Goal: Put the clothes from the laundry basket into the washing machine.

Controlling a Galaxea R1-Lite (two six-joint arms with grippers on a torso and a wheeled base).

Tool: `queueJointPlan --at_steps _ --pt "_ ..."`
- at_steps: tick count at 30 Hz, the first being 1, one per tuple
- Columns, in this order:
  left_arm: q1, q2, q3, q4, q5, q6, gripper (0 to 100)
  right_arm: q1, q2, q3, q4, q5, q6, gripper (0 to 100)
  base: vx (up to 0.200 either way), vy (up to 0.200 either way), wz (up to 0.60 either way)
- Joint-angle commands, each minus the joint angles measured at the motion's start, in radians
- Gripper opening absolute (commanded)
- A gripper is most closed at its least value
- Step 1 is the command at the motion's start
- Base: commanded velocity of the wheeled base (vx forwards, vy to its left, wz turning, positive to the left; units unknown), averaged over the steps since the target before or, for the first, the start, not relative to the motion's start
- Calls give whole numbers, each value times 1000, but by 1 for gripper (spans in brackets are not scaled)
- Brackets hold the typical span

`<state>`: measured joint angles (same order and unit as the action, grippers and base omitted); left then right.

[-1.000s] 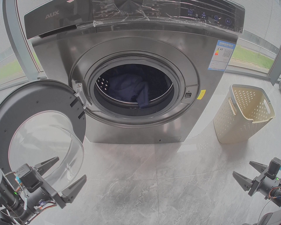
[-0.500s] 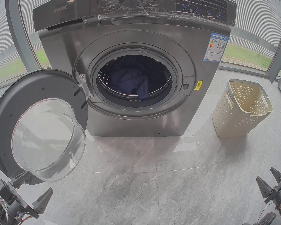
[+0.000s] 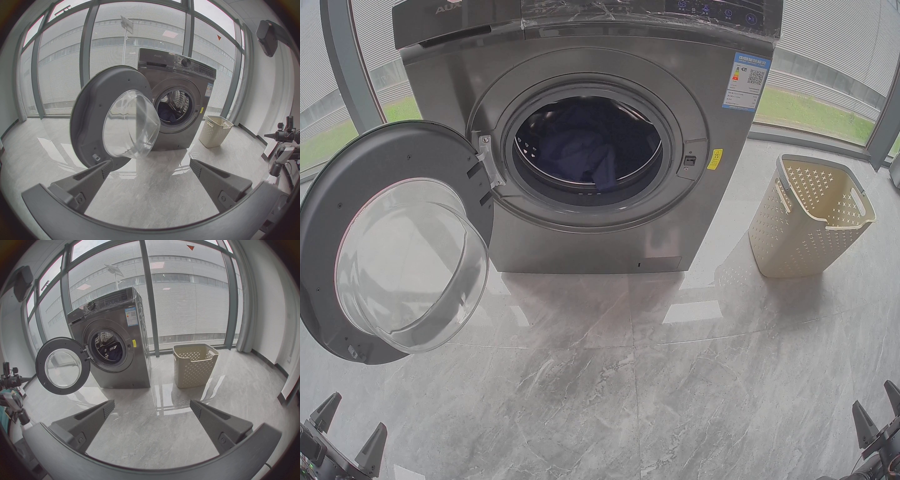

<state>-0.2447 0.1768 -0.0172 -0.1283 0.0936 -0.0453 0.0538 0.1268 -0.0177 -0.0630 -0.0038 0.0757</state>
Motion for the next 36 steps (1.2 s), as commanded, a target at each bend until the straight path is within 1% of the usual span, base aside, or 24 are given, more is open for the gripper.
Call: queueJointPlan --at_steps 1,2,3,5,7,8,9,10,11,12,14,19,29,30,36 --pt "102 -86 17 56 -8 28 100 -61 -125 8 40 -15 -39 100 0 0 0" --pt "134 -88 17 59 -8 45 100 -61 -125 15 57 -41 -44 100 0 0 0" --pt "168 -91 17 65 -11 64 100 -61 -125 18 63 -48 -51 100 0 0 0" --pt "222 -119 17 78 -26 67 100 -61 -125 18 63 -45 -51 100 0 0 0" --pt "242 -177 17 82 -69 61 100 -58 -127 18 61 -42 -59 100 0 0 0" --pt "242 -177 17 87 -74 47 100 -57 -127 18 61 -39 -60 100 0 0 0" --pt "242 -177 17 88 -68 22 100 -57 -127 18 60 -39 -62 100 0 0 0" --pt "242 -177 17 99 -49 -16 100 -58 -127 18 61 -39 -62 100 0 0 0" --pt "242 -177 17 104 -40 -22 100 -58 -127 18 61 -39 -62 100 0 0 0" --pt "242 -177 17 104 -40 -22 100 -58 -127 18 61 -39 -62 100 0 0 0" --pt "243 -177 17 118 -40 -2 100 -58 -127 18 61 -39 -63 100 0 0 0" --pt "243 -177 17 127 -46 9 100 -58 -127 18 61 -39 -63 100 0 0 0" --pt "240 -177 17 128 -51 1 100 -58 -127 18 61 -39 -63 100 0 200 0" --pt "240 -177 17 127 -57 -2 100 -58 -127 18 61 -39 -62 100 0 200 0" --pt "240 -177 17 127 -58 -2 100 -58 -127 18 61 -39 -63 100 0 200 0"
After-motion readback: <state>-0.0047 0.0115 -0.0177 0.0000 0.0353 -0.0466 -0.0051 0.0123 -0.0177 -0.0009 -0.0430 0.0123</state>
